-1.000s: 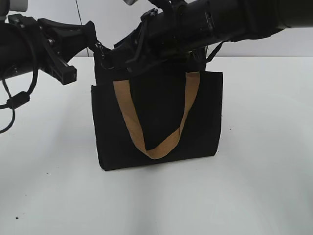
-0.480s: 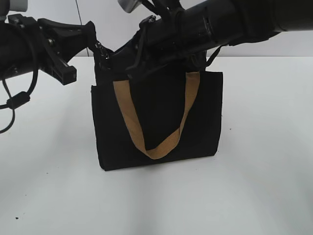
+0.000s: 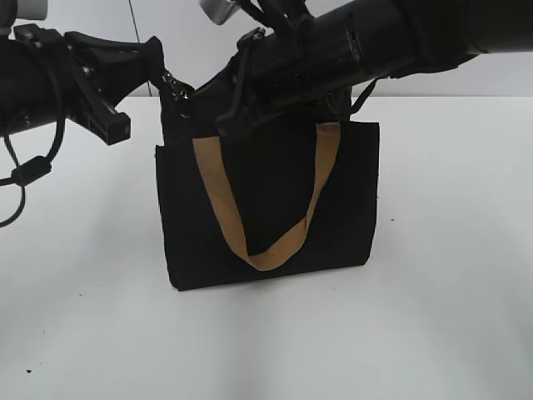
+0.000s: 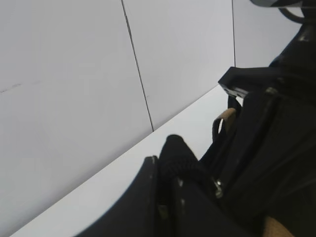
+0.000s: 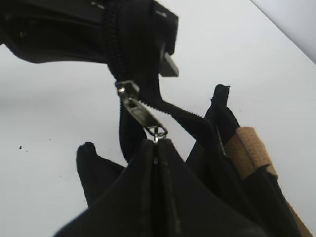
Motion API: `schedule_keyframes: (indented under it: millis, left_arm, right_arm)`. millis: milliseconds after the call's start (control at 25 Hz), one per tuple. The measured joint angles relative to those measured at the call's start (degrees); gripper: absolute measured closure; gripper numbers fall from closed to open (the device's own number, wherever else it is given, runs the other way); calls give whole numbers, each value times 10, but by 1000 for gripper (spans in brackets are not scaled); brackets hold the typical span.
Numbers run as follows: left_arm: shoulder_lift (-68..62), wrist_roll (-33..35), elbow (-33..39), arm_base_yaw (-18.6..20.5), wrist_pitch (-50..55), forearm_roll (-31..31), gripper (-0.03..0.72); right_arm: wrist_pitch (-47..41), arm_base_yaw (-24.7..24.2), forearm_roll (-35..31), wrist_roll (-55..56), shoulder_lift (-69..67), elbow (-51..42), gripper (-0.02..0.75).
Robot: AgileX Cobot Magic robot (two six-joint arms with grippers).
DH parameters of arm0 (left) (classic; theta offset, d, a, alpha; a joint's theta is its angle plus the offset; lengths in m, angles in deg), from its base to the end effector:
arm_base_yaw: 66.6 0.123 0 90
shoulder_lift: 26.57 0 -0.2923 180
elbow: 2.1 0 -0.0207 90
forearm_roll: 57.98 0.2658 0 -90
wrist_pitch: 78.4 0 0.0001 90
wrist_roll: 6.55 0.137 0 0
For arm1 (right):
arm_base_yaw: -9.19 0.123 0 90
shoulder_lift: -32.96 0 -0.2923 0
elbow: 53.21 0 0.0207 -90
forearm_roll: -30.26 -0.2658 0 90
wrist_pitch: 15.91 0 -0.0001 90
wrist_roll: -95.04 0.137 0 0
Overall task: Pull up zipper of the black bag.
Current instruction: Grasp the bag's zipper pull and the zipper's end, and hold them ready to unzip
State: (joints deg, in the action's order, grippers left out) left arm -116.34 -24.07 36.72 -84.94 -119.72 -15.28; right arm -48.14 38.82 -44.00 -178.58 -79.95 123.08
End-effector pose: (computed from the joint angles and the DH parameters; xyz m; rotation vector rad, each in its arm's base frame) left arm 0.3048 -0.1656 0.2534 0.8339 1.4535 -0.4021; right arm 0.3610 0.2863 0.2220 -1.2116 1.8102 0.6668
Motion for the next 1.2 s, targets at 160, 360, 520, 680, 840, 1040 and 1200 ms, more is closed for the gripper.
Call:
schedule_keyframes:
  millis: [160, 360, 520, 680, 840, 1040, 1200]
  left_arm:
    - [0, 0, 0, 0, 9, 0, 668]
    - [0, 0, 0, 0, 68, 0, 668]
    - [0, 0, 0, 0, 121, 0, 668]
    - [0, 0, 0, -1, 176, 1, 668]
    - [1, 0, 0, -1, 225, -1, 668]
    - [5, 0, 0, -2, 271, -16, 668]
    - [11, 0, 0, -2, 284, -25, 669]
  right_arm:
    - [0, 0, 19, 7, 0, 0, 751]
    - [-7, -5, 72, 62, 9, 0, 751]
    - [-6, -8, 105, 94, 18, 0, 751]
    - [-6, -8, 112, 103, 25, 0, 751]
    - [-4, -8, 117, 112, 26, 0, 751]
    - [7, -8, 141, 126, 32, 0, 751]
    - [7, -21, 169, 163, 34, 0, 751]
